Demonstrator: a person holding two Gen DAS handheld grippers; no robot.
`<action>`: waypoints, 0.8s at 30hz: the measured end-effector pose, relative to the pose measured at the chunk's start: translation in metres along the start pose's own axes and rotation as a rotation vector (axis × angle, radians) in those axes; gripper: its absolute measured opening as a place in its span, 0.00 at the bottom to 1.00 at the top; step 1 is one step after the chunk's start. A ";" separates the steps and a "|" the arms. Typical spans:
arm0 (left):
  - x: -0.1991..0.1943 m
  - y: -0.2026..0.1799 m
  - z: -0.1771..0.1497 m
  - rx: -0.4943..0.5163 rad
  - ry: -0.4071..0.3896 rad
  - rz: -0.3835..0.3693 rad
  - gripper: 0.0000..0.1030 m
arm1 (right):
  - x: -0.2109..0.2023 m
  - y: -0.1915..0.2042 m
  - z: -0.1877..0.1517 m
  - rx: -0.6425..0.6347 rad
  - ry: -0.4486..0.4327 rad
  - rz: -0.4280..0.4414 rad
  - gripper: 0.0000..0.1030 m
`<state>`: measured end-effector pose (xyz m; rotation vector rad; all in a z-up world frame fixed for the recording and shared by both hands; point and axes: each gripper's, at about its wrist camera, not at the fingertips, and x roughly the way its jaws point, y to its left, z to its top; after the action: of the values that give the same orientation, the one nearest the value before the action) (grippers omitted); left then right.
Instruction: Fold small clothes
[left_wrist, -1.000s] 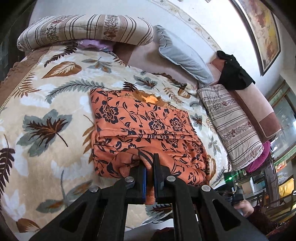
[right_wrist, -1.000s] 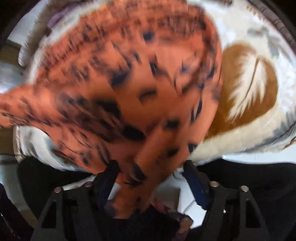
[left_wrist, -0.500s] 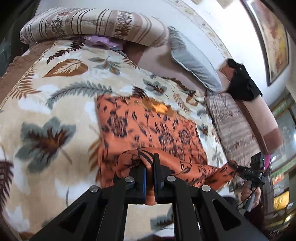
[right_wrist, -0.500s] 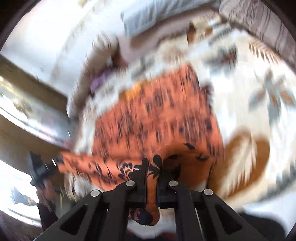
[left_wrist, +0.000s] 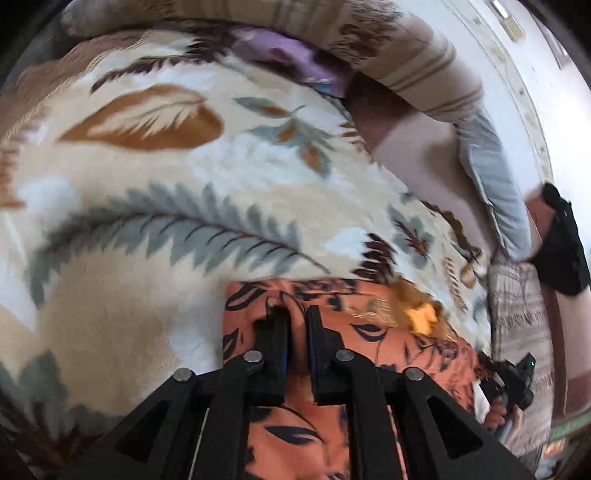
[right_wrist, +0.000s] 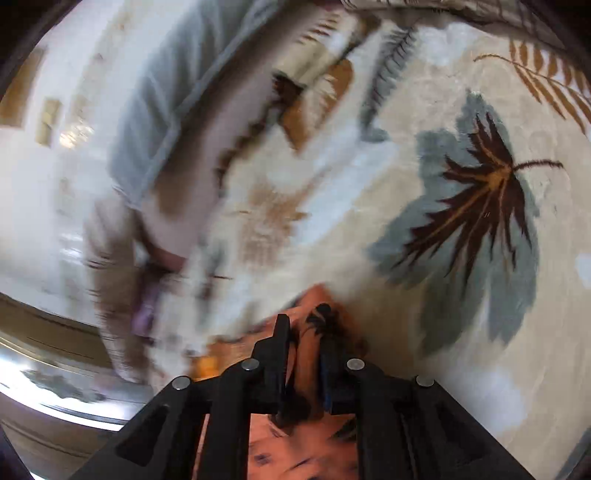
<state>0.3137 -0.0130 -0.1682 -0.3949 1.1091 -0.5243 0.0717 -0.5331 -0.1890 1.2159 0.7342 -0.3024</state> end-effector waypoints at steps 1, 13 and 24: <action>-0.001 0.003 -0.005 -0.008 -0.032 -0.012 0.11 | 0.000 -0.004 0.003 0.016 0.006 0.028 0.15; -0.105 -0.001 -0.042 -0.040 -0.438 0.176 0.71 | -0.063 0.028 -0.018 -0.016 -0.180 0.141 0.86; -0.059 -0.081 -0.126 0.306 -0.144 0.141 0.78 | 0.043 0.159 -0.177 -0.622 0.299 -0.043 0.39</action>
<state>0.1614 -0.0498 -0.1312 -0.0849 0.8933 -0.5226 0.1342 -0.3079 -0.1274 0.6564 1.0204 0.0811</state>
